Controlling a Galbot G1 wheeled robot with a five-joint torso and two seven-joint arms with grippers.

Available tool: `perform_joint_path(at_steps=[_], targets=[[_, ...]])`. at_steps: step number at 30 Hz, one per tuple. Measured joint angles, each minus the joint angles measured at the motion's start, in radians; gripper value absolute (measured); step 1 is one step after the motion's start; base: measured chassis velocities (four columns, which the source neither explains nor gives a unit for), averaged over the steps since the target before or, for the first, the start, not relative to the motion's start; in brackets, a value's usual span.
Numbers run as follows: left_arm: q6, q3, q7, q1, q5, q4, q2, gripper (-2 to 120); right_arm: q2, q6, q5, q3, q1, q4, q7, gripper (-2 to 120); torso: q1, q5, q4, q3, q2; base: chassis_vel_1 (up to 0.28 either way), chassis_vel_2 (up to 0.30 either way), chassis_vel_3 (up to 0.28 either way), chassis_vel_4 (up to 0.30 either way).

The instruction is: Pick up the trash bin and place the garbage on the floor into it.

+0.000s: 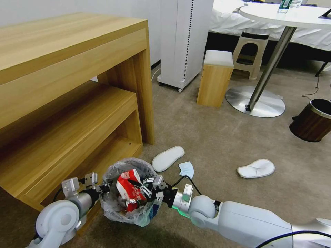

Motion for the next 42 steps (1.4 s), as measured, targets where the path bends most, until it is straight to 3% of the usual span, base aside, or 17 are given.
perform_joint_path(at_steps=[2,4,12,14,21,30,42], targets=[[0.000,0.000,0.000,0.002,0.000,-0.004,-0.001,0,0.002,0.000,-0.002,-0.001,0.000,-0.003,0.000,28,0.000,0.0000,0.0000,0.000,0.000,0.000,0.000,0.000,0.000],[0.000,-0.001,0.000,0.010,0.001,-0.013,-0.003,0,0.007,0.000,-0.005,-0.002,0.000,-0.008,0.000,39,0.000,0.0001,0.0000,0.000,0.000,0.000,0.000,0.000,0.000],[0.000,-0.002,0.001,0.013,0.006,-0.013,-0.010,0,0.010,-0.001,-0.002,0.015,-0.006,0.007,0.001,65,0.000,0.0001,0.0000,0.000,0.000,0.000,0.000,0.000,0.000],[0.000,-0.002,0.002,0.013,0.010,-0.007,-0.011,0,0.005,-0.004,0.001,0.038,-0.016,0.026,0.002,76,0.000,0.0000,0.0000,0.000,0.000,0.000,0.000,0.000,0.000],[0.000,-0.003,0.007,0.012,0.019,0.011,-0.015,0,-0.008,-0.003,0.015,0.101,-0.030,0.063,0.002,99,0.000,0.0000,0.0000,0.000,0.000,0.000,0.000,0.000,0.000],[0.000,-0.016,0.008,0.018,0.018,0.013,-0.007,0,-0.035,-0.011,0.043,0.206,-0.046,0.114,0.002,100,0.000,0.0001,0.0001,0.000,0.000,0.000,0.000,0.000,0.000],[-0.001,-0.033,0.001,0.027,-0.011,-0.005,0.031,0,-0.158,-0.013,0.063,0.431,-0.111,0.148,-0.025,100,0.000,0.0002,0.0000,0.000,0.000,0.000,0.000,0.000,0.000]])
